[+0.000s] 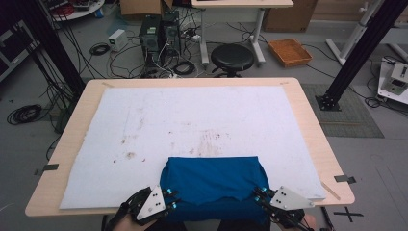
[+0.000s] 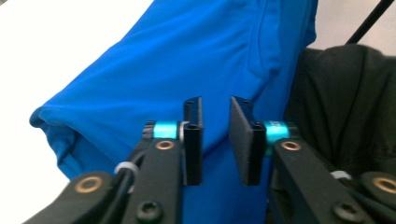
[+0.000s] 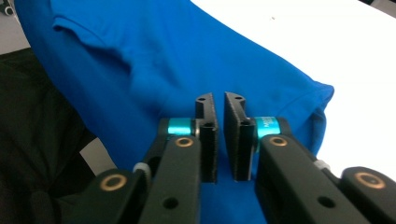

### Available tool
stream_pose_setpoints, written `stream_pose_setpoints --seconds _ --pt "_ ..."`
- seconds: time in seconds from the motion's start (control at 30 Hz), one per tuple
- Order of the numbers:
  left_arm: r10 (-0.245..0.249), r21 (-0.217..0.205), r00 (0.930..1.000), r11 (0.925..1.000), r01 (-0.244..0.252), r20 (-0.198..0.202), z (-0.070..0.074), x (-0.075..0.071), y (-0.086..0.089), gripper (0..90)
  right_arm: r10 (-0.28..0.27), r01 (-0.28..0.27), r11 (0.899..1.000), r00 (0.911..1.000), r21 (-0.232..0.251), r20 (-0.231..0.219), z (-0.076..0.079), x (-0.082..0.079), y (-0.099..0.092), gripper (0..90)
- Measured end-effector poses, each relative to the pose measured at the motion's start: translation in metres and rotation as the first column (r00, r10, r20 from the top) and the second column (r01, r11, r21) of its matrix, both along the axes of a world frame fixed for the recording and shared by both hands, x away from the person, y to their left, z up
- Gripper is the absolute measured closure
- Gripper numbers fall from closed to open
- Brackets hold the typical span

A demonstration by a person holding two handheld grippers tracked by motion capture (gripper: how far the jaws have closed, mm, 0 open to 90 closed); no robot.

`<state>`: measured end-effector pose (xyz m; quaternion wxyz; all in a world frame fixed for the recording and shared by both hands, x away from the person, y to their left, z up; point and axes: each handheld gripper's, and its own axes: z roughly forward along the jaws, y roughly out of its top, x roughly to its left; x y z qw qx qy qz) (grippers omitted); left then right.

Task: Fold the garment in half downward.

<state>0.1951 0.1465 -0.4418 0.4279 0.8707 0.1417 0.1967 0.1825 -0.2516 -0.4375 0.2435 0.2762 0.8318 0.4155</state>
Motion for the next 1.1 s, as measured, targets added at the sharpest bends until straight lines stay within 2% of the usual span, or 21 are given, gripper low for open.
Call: stream_pose_setpoints --seconds 0.1,0.17,0.23,0.27,0.37,0.47,0.5,0.53,0.57,0.6,0.63,0.67,0.7,0.73,0.77,0.8,0.9,0.93,1.0,1.03,1.1 --pt "0.038 -0.026 0.9992 0.999 -0.037 0.01 0.007 0.002 0.002 65.2 -0.02 0.019 1.0 0.9996 0.018 0.02 0.003 0.003 -0.006 77.7" --pt "0.088 -0.064 0.9961 0.994 -0.088 0.005 0.014 0.012 0.004 60.9 -0.049 0.048 0.998 0.9985 0.041 0.025 0.007 0.01 -0.01 75.4" --pt "0.129 -0.1 0.9916 0.9867 -0.128 0.005 0.02 0.023 0.006 59.2 -0.085 0.083 0.994 0.996 0.065 0.028 0.012 0.022 -0.013 73.3" --pt "0.16 -0.128 0.9871 0.979 -0.158 0.005 0.023 0.032 0.008 59.2 -0.098 0.096 0.993 0.9948 0.073 0.027 0.014 0.028 -0.015 71.4" --pt "0.219 -0.171 0.9756 0.9609 -0.218 -0.015 0.028 0.053 0.012 56.2 -0.159 0.159 0.978 0.9873 0.132 -0.013 0.02 0.06 -0.021 65.3" --pt "0.282 -0.215 0.9571 0.9328 -0.29 -0.066 0.028 0.078 0.016 56.1 -0.214 0.218 0.964 0.976 0.155 -0.041 0.021 0.083 -0.022 62.2" --pt "0.291 -0.218 0.9529 0.9277 -0.303 -0.087 0.027 0.085 0.017 54.9 -0.231 0.238 0.957 0.9709 0.165 -0.062 0.02 0.094 -0.022 60.1" --pt "0.307 -0.226 0.9435 0.917 -0.328 -0.125 0.024 0.095 0.019 54.8 -0.242 0.252 0.953 0.9671 0.171 -0.078 0.019 0.099 -0.022 59.2" --pt "0.317 -0.221 0.9375 0.913 -0.343 -0.143 0.021 0.101 0.02 54.8 -0.249 0.264 0.95 0.9627 0.169 -0.106 0.016 0.107 -0.02 58.4" --pt "0.333 -0.215 0.9242 0.904 -0.369 -0.187 0.017 0.11 0.021 54.8 -0.256 0.275 0.947 0.9587 0.165 -0.123 0.014 0.112 -0.019 56.9" --pt "0.34 -0.217 0.9153 0.8972 -0.385 -0.216 0.013 0.114 0.022 54.8 -0.267 0.29 0.944 0.9519 0.159 -0.151 0.01 0.119 -0.018 54.9" --pt "0.342 -0.21 0.904 0.8933 -0.398 -0.256 0.007 0.12 0.022 54.8 -0.264 0.292 0.943 0.948 0.157 -0.178 0.008 0.123 -0.017 54.1" --pt "0.342 -0.199 0.8984 0.8939 -0.401 -0.275 0.004 0.122 0.022 54.8 -0.268 0.304 0.94 0.9391 0.154 -0.215 0.003 0.127 -0.016 52.6" --pt "0.342 -0.186 0.8928 0.8957 -0.404 -0.293 0.0 0.124 0.022 54.8 -0.27 0.307 0.94 0.9359 0.148 -0.227 0.001 0.129 -0.016 52.5" --pt "0.335 -0.175 0.8918 0.9006 -0.398 -0.304 -0.002 0.124 0.021 54.6 -0.27 0.311 0.94 0.9289 0.138 -0.254 -0.002 0.131 -0.015 52.7" --pt "0.336 -0.144 0.89 0.9083 -0.393 -0.308 -0.003 0.123 0.02 54.6 -0.267 0.309 0.942 0.9276 0.133 -0.261 -0.004 0.132 -0.015 53.2" --pt "0.348 -0.114 0.8793 0.9086 -0.402 -0.325 -0.006 0.121 0.02 54.8 -0.251 0.296 0.948 0.9204 0.115 -0.3 -0.01 0.135 -0.015 63.2" --pt "0.35 -0.109 0.8724 0.9069 -0.407 -0.341 -0.007 0.121 0.02 55.0 -0.244 0.289 0.951 0.9203 0.112 -0.306 -0.011 0.136 -0.016 67.1" --pt "0.34 -0.107 0.8706 0.9105 -0.399 -0.356 -0.01 0.121 0.019 58.9 -0.222 0.275 0.953 0.9179 0.124 -0.329 -0.013 0.136 -0.017 75.7" --pt "0.334 -0.115 0.8708 0.9104 -0.397 -0.36 -0.01 0.121 0.019 62.3 -0.211 0.264 0.956 0.9215 0.129 -0.326 -0.013 0.135 -0.016 79.4" --pt "0.31 -0.121 0.8757 0.9184 -0.377 -0.37 -0.009 0.12 0.018 73.0 -0.207 0.257 0.959 0.9237 0.12 -0.322 -0.012 0.133 -0.015 83.6"
